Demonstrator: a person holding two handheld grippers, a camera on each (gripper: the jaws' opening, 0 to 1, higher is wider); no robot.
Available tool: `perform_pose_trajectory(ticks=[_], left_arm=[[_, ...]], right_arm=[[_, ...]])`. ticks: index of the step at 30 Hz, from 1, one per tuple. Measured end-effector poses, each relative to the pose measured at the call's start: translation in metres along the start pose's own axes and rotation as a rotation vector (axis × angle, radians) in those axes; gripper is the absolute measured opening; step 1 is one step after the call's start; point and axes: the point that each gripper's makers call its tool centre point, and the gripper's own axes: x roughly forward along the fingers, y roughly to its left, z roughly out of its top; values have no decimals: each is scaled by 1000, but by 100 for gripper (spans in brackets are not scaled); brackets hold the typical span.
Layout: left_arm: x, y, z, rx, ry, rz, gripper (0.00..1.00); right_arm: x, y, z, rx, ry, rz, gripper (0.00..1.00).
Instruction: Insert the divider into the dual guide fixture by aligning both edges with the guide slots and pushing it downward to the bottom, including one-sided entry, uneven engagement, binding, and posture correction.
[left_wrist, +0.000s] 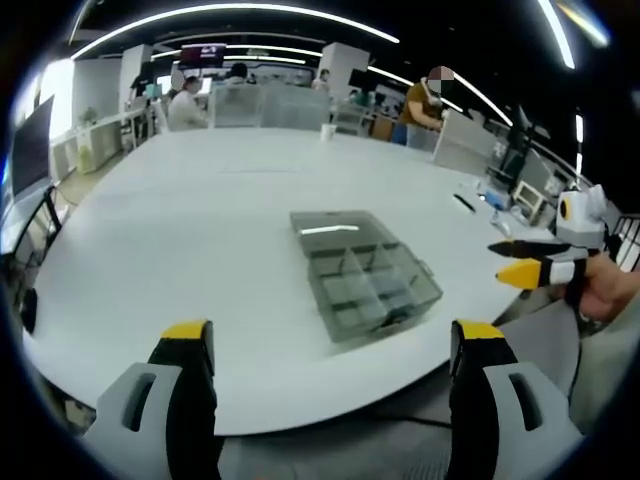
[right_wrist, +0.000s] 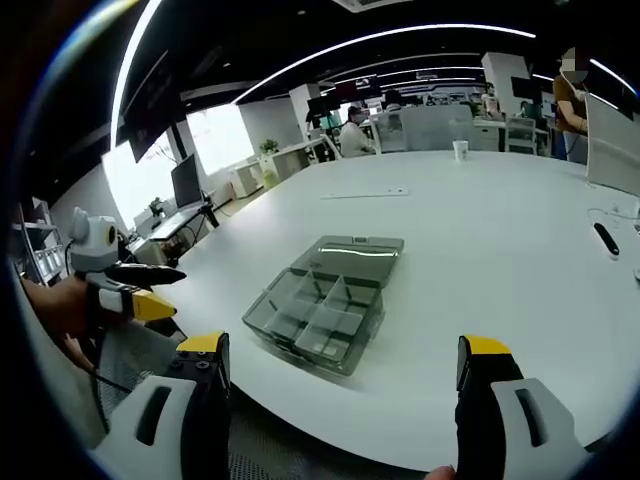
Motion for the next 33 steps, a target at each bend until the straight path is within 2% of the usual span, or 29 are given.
perform_pose_trajectory(ticks=[33], left_arm=[[0,1,-2,2,7,-2,97]], right_arm=[[0,4,0,-6,6,0,93]])
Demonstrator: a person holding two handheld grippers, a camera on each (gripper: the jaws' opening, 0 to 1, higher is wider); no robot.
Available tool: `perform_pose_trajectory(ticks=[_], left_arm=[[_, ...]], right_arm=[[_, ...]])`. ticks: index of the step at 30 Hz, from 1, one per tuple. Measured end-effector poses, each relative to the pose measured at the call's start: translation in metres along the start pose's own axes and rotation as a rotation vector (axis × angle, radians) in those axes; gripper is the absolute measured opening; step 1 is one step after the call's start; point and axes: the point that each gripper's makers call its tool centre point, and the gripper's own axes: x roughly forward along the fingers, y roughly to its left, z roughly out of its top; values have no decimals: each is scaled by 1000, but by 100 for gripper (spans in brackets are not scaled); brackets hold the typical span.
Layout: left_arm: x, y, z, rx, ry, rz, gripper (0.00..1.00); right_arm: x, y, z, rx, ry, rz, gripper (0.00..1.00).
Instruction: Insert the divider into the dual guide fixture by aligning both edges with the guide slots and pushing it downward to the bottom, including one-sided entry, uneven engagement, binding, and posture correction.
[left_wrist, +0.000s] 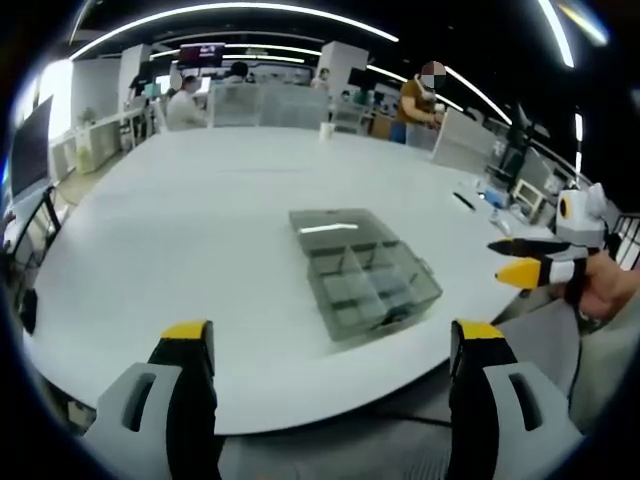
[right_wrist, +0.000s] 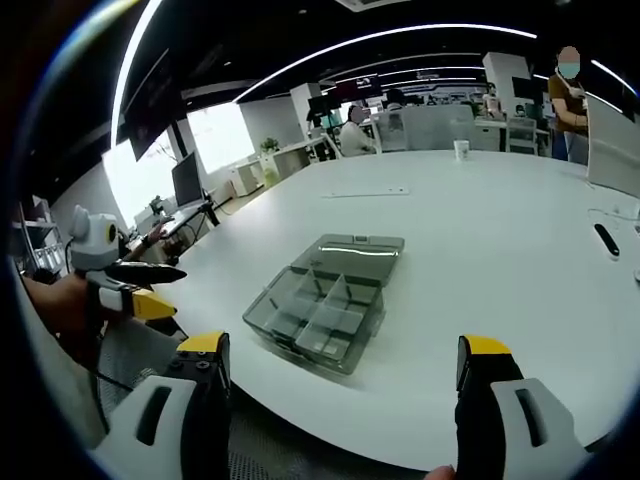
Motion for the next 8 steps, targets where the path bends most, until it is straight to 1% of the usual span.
perform_pose_trajectory(ticks=[8], left_arm=[[0,1,0,-4,-3,3,96]], right_arm=[[1,0,-1,-3,2,2,93]])
